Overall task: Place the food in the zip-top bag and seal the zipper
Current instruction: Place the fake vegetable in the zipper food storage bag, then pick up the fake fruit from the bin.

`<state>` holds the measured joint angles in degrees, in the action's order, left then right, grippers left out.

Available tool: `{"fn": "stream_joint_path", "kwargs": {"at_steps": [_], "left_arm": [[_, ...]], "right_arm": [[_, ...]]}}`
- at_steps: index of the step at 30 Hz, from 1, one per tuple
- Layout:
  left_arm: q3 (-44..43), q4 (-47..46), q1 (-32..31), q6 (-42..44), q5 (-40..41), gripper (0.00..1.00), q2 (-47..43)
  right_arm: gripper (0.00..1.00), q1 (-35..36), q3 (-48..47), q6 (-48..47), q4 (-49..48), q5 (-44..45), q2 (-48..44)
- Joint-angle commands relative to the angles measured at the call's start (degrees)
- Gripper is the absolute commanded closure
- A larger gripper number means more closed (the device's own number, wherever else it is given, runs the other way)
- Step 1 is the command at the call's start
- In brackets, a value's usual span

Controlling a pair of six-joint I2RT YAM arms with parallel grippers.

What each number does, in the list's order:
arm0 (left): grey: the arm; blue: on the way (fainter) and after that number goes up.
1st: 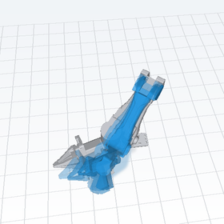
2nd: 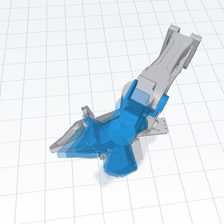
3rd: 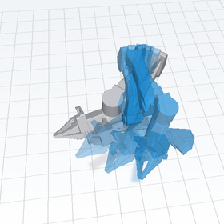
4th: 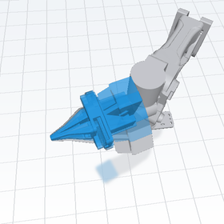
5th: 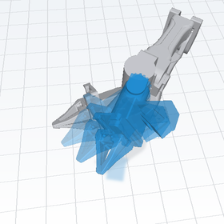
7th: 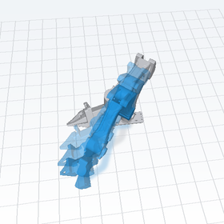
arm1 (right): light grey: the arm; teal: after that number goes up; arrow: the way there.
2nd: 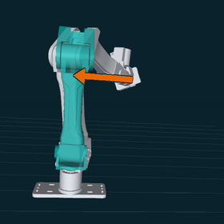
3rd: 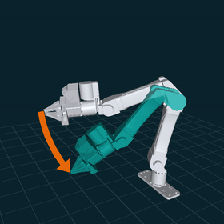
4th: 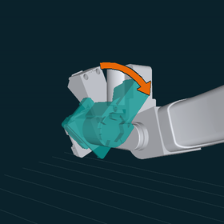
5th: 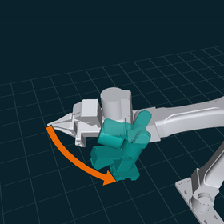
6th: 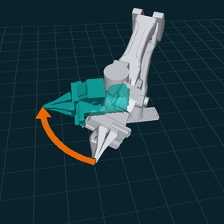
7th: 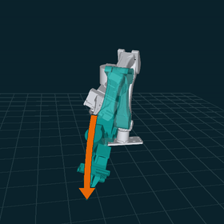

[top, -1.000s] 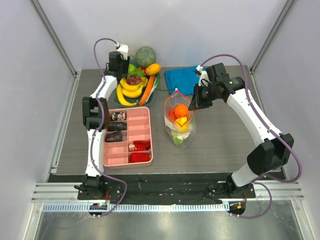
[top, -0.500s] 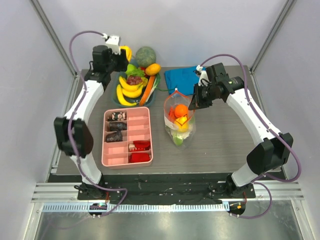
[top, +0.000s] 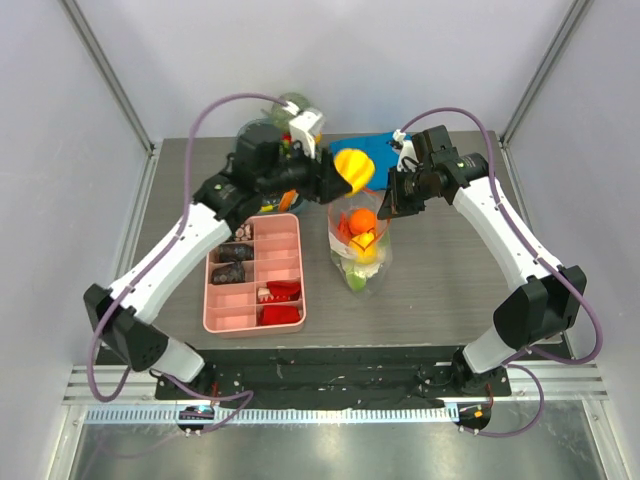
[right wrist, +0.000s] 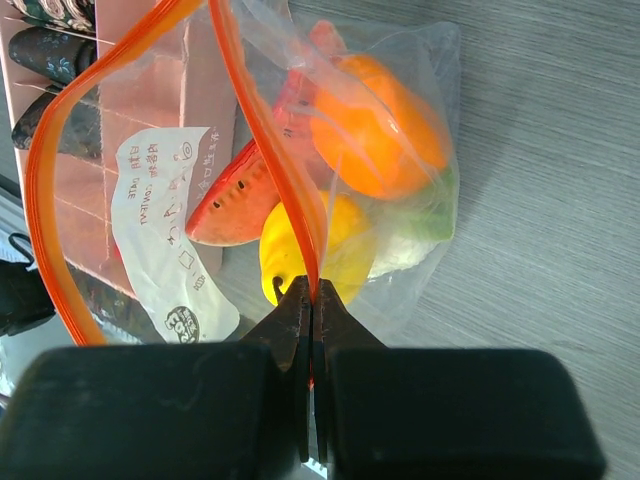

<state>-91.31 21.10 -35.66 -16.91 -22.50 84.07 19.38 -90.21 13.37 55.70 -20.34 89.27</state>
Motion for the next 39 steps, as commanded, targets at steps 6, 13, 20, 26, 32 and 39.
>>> {"fn": "stream_joint_path", "kwargs": {"at_steps": [6,13,20,26,32,39], "left_arm": [[-3.8,14.6,-3.5,-7.5,3.5,0.56,7.9],[-14.5,24.7,-3.6,-8.5,7.1,0.24,15.0],[-15.2,12.9,0.7,-5.9,7.8,0.0,10.3],[-17.8,4.7,9.9,3.3,12.4,0.0,17.1],[-26.9,-0.9,15.3,4.9,16.6,0.0,32.3],[-34.0,-8.5,17.5,5.6,17.2,0.0,44.0]], "right_arm": [[0.99,0.1,-0.9,-0.4,-1.7,1.0,-2.4],[0.99,0.1,-0.6,-0.6,-1.6,1.0,-3.1],[0.99,0.0,-0.5,-0.9,-1.5,1.3,-3.5],[0.99,0.0,-0.6,-1.1,-1.5,1.4,-3.8],[0.99,0.0,0.0,-1.1,-1.5,1.4,-4.1],[0.99,0.1,0.0,-1.2,-1.2,1.3,-3.7]]}}
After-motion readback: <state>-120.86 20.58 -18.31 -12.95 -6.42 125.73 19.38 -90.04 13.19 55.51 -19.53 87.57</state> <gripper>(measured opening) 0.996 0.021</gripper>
